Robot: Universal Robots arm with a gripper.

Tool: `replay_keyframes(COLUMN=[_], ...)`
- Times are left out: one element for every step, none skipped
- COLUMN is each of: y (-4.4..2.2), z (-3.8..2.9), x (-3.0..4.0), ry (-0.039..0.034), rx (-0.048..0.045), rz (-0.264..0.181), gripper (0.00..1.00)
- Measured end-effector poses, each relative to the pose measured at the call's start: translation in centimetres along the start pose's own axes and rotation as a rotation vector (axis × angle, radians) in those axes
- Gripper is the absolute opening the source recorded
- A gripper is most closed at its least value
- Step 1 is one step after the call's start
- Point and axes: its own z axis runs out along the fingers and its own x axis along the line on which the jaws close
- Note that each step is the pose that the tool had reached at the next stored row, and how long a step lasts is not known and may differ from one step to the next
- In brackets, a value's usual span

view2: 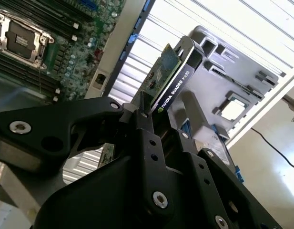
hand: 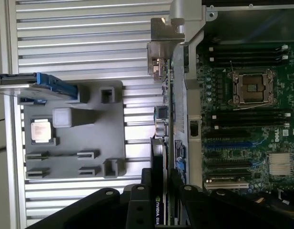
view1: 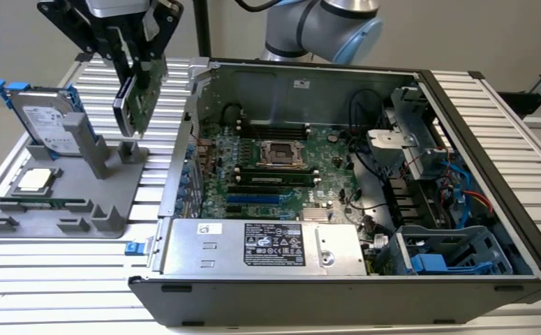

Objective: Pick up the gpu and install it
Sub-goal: 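Pick up the gpu and move the gpu toward the slot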

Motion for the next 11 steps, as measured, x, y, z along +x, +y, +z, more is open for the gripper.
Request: replay_keyframes(y=[0.01, 0.02, 0.04, 0.05, 0.06, 0.07, 0.09, 0.10, 0.11, 0.12, 0.13], z=[0.00, 0.00, 0.00, 0.00, 0.00, 0.00, 0.00, 0.00, 0.00, 0.00, 0.00], x=[-0.18, -0.38, -0.58, -0.77, -0.97, -1.15, -1.36, -1.54, -1.74, -1.93, -2.12], ry=[0.0000, 0.0001, 0.0003, 0.0004, 0.0005, 0.0006, 0.0008, 0.0009, 0.0010, 0.0012, 0.0013], rx=[-0.0001, 0.0000, 0.0000, 0.0000, 0.0000, 0.0000, -0.0001, 0.0000, 0.0000, 0.0001, 0.0000], rz=[0.000, 0.000, 0.000, 0.000, 0.000, 0.000, 0.000, 0.000, 0.000, 0.000, 0.000], gripper=[0.00, 0.00, 0.00, 0.00, 0.00, 0.00, 0.00, 0.00, 0.00, 0.00, 0.00])
